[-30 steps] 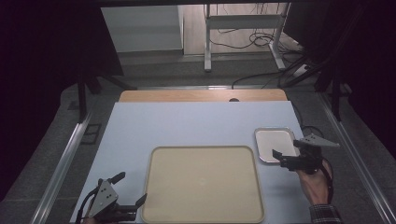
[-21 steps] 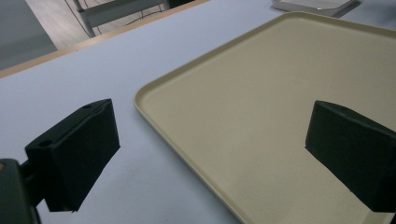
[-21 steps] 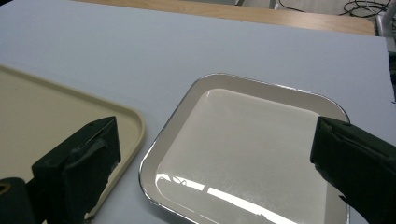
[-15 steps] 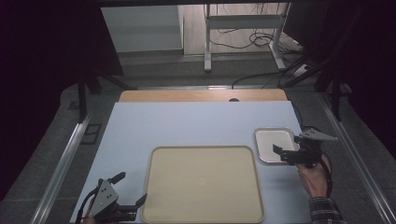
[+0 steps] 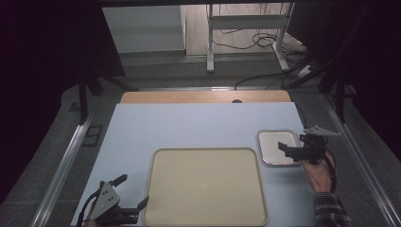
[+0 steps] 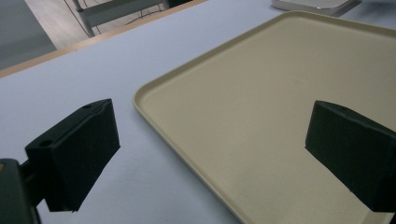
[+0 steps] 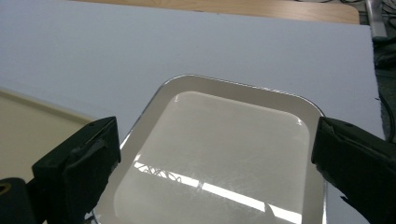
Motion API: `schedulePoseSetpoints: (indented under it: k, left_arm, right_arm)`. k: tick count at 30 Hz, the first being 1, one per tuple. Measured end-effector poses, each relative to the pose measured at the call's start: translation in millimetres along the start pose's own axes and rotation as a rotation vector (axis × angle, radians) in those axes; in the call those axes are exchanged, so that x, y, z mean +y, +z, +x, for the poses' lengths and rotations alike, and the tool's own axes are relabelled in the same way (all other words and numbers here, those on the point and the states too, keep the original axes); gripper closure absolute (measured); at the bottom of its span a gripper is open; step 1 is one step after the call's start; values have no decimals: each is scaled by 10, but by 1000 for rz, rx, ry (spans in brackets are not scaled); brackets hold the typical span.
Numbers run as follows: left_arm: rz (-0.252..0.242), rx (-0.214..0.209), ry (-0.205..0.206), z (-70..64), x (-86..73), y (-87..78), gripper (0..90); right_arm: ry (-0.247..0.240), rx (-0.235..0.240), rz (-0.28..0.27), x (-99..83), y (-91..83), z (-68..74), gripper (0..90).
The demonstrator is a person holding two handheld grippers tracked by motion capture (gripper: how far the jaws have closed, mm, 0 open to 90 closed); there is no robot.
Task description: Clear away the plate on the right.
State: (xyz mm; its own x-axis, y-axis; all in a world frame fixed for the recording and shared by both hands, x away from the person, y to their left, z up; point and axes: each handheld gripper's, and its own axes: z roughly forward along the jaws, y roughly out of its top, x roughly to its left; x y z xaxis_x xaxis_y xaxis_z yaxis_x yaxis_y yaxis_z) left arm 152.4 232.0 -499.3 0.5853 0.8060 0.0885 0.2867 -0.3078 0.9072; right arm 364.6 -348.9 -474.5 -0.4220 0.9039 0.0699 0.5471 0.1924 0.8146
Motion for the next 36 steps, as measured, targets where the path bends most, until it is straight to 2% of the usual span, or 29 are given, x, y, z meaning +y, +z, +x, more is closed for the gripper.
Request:
schedulePoseSetpoints:
  k: [6,9,12,17,18,19,20,21,22,24,28,29,31,32,33,36]
  left_arm:
    - [1,0,1,-1,0,1,26]
    - [1,0,2,-2,1,2,26]
    - [2,0,3,-2,1,3,26]
    - [3,0,6,-4,1,4,26]
    - [3,0,5,-4,2,4,26]
    - [3,0,5,-4,2,4,26]
    - [3,0,4,-4,1,4,27]
    - [3,0,4,-3,1,4,27]
    - [3,0,3,-3,1,4,26]
    - [3,0,4,-3,2,5,27]
    - [3,0,4,-4,2,4,26]
    - [3,0,4,-3,2,4,27]
    - [3,-1,3,-2,1,5,27]
    - [4,-1,4,-3,2,5,27]
    - [4,-1,4,-3,2,5,27]
    - [4,-2,5,-3,2,6,27]
  right_arm:
    - [1,-13,40,12,71,-63,9]
    - [18,-12,49,15,110,-91,10]
    - [12,-26,62,27,138,-116,10]
    - [27,-44,93,39,184,-164,26]
    - [25,-61,107,40,202,-189,75]
    - [25,-61,107,40,202,-189,75]
    - [22,-83,117,44,213,-217,134]
    - [22,-83,117,44,213,-217,134]
    - [13,-112,126,49,217,-233,197]
    - [12,-116,130,51,217,-241,223]
    - [21,-131,153,52,236,-293,335]
    - [16,-144,175,46,245,-326,388]
    - [16,-148,182,42,247,-348,408]
    - [36,-151,194,37,250,-407,440]
    - [36,-151,194,37,250,-407,440]
    - [84,-154,203,28,246,-487,469]
